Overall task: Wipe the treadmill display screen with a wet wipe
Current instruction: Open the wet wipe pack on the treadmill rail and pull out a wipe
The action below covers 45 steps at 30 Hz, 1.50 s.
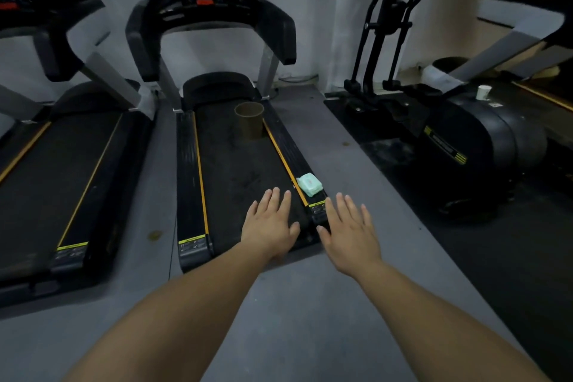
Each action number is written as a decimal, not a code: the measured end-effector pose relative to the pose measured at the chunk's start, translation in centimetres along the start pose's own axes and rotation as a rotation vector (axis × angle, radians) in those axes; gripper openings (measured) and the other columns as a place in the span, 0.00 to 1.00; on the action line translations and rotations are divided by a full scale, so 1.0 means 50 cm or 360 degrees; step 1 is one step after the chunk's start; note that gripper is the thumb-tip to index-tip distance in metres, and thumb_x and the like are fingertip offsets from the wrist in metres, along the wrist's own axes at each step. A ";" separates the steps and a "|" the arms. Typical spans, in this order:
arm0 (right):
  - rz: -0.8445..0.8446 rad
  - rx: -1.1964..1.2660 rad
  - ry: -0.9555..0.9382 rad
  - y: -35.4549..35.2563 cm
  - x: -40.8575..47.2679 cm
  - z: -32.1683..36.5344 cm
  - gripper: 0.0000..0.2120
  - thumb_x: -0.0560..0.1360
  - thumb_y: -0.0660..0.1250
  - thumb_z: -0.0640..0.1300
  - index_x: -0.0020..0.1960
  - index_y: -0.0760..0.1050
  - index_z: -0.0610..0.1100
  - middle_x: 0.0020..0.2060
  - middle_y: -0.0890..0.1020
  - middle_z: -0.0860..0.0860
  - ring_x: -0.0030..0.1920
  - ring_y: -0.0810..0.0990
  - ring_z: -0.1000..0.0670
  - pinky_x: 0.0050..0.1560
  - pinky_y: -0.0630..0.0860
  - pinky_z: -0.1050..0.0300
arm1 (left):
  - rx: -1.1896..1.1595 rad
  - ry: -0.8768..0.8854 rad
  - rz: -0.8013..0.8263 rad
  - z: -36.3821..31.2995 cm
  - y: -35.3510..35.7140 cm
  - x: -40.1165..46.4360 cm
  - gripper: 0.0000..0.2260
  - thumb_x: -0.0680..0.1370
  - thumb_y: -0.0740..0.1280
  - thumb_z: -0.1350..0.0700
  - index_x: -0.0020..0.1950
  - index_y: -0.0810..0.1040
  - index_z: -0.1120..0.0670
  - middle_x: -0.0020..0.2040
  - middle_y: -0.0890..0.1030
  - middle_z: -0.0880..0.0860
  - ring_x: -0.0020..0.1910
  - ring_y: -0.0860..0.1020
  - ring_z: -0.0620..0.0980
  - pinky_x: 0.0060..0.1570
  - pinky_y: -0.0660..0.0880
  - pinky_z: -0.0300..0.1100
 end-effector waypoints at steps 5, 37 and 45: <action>0.0055 0.0072 -0.0003 0.104 0.172 -0.070 0.32 0.84 0.47 0.59 0.83 0.47 0.46 0.83 0.52 0.45 0.83 0.45 0.46 0.81 0.42 0.41 | 0.0026 -0.0050 0.0092 0.028 0.075 0.183 0.33 0.83 0.52 0.40 0.84 0.42 0.50 0.84 0.42 0.54 0.82 0.40 0.52 0.80 0.44 0.54; 0.0480 0.0162 0.0097 0.667 0.987 -0.313 0.32 0.81 0.51 0.57 0.81 0.59 0.43 0.80 0.62 0.41 0.81 0.57 0.41 0.79 0.52 0.37 | 0.0022 -0.0012 0.0693 0.234 0.479 1.122 0.48 0.77 0.63 0.34 0.83 0.36 0.51 0.84 0.40 0.55 0.82 0.39 0.52 0.80 0.45 0.55; 0.0565 0.0208 0.0083 0.835 1.143 -0.405 0.34 0.80 0.47 0.61 0.81 0.56 0.44 0.81 0.60 0.41 0.81 0.55 0.41 0.80 0.51 0.37 | 0.0018 -0.0141 0.0686 0.259 0.628 1.312 0.54 0.72 0.63 0.27 0.82 0.33 0.50 0.83 0.36 0.54 0.82 0.36 0.51 0.80 0.43 0.55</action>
Point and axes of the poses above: each hand's wrist, its own x-axis towards the middle knuckle, its own y-axis out of the palm, z = x × y, the point moved 5 cm from there along x, towards the middle knuckle
